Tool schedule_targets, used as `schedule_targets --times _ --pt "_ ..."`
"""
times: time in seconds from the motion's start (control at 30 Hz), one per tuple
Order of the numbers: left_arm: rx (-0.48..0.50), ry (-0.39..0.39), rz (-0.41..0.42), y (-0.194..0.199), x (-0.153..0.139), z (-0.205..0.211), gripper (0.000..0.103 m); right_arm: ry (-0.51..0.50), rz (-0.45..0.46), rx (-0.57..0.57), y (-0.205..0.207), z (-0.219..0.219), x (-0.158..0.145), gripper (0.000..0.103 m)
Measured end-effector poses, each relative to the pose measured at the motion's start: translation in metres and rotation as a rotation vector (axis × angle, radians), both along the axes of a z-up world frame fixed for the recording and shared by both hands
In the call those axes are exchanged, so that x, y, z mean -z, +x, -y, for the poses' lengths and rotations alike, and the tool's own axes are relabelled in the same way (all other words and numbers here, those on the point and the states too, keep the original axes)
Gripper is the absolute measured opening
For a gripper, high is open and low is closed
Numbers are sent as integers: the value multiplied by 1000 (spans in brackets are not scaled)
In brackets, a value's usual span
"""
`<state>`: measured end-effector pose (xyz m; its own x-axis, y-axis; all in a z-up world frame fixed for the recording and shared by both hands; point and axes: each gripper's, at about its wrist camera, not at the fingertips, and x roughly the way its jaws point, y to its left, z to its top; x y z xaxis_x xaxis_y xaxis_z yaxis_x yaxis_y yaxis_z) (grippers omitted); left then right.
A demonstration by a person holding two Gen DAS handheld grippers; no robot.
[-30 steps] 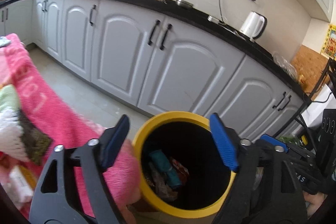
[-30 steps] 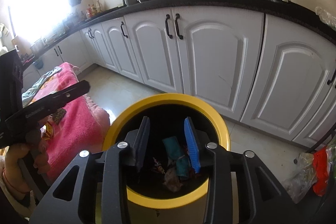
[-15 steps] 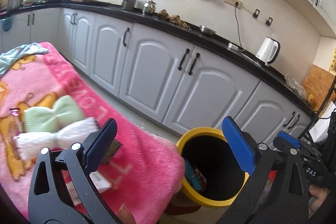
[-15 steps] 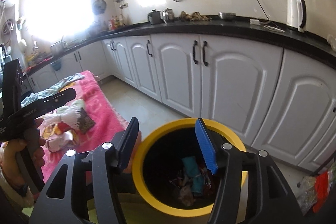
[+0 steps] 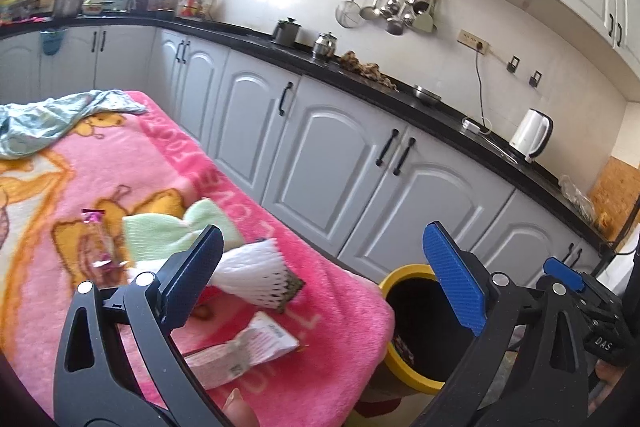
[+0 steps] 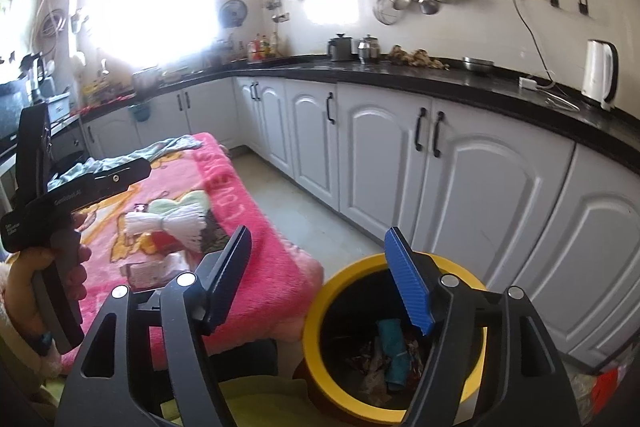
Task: Collect trash
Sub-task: 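Move both open tools back over the trash on the blanket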
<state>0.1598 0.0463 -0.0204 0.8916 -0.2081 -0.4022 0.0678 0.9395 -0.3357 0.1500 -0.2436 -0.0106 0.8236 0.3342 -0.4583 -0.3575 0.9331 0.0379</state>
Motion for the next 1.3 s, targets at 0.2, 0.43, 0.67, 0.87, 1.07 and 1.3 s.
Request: schedule_targets --times 0.2,0.43,0.67,0.87,1.07,1.3 --pt "-39 -11 9 -9 -1 -18 92 -21 14 -47 -5 -21 -4 67" --pt "-80 -20 13 -20 0 -39 92 -38 24 -94 -10 -46 -8 67" --pt "-118 -27 11 -28 1 -59 92 -42 29 -140 -7 -66 -12 67" --pt "-133 -22 -2 -33 5 -69 92 -46 28 -174 -3 -84 -14 67" --pt "-130 -3 -23 -36 13 -77 92 -59 32 -210 4 -106 -13 68" --pt "-133 17 -55 -40 25 -87 92 -75 23 -249 16 -133 -10 68"
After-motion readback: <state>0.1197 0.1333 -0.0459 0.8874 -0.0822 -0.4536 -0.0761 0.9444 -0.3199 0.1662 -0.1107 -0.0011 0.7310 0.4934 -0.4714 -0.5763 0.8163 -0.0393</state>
